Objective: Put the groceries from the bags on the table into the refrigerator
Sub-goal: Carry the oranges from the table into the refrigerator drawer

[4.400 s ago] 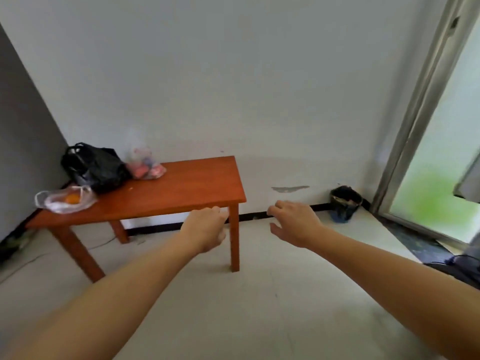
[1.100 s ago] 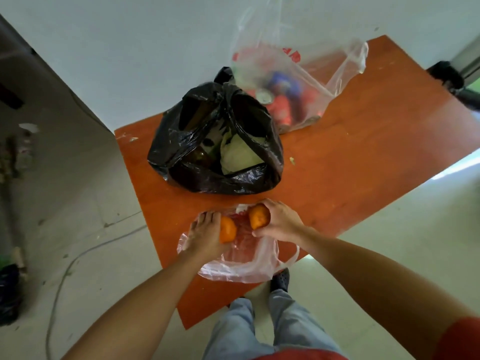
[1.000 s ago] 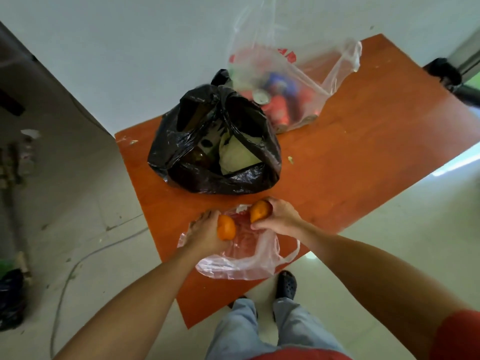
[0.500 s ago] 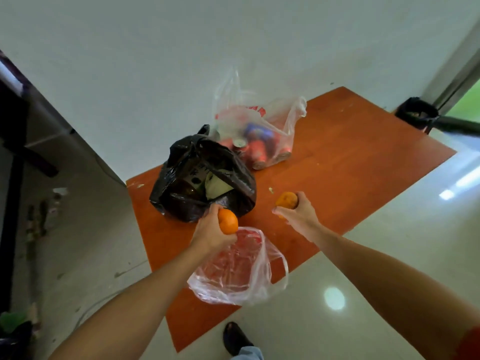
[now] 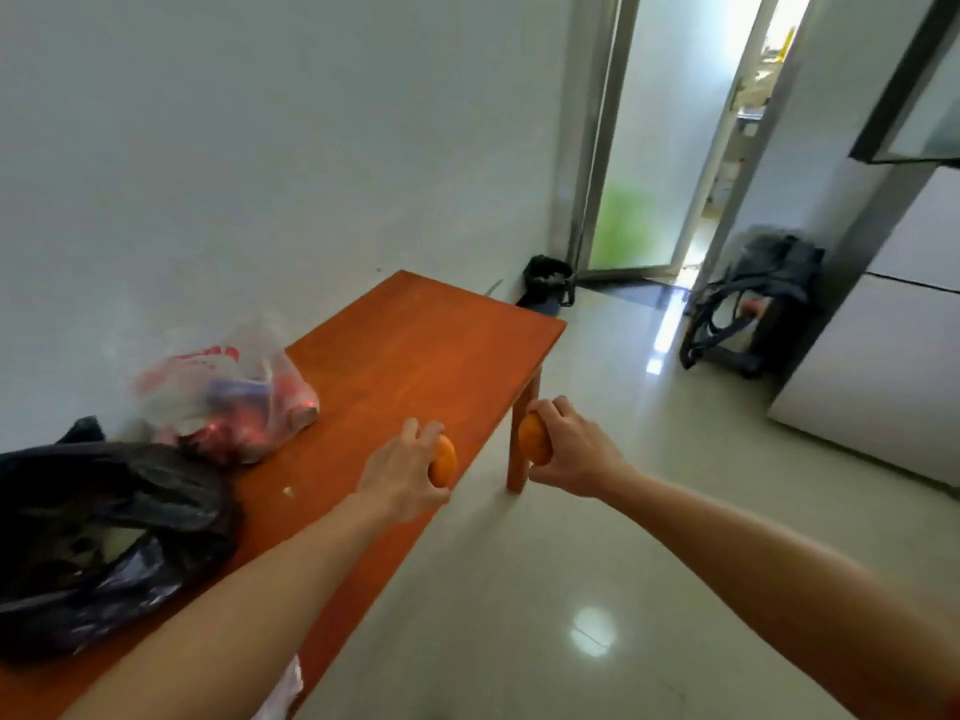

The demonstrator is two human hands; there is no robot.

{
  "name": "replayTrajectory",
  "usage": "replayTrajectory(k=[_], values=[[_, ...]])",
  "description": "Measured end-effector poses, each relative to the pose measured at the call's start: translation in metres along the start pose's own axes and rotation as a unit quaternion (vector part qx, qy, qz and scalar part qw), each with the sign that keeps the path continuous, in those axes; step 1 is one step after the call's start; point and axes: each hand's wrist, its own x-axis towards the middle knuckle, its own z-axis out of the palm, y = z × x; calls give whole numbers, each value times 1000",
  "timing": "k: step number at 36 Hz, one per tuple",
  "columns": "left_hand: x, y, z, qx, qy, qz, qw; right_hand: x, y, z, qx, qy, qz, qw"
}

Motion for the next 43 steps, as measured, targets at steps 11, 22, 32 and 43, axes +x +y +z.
replayTrajectory(k=[11,22,32,43], values=[[175,174,43,32,-33,204,978,-9,188,-83,-84,77,122,986],[336,367,69,23,-50,359,932,-30,349,-179,-78,153,291,941],[408,547,133,36,-96,474,874,-82,496,-233,-74,191,386,899],[505,752,151,26,-59,503,862,-81,687,-360,-105,221,389,888]])
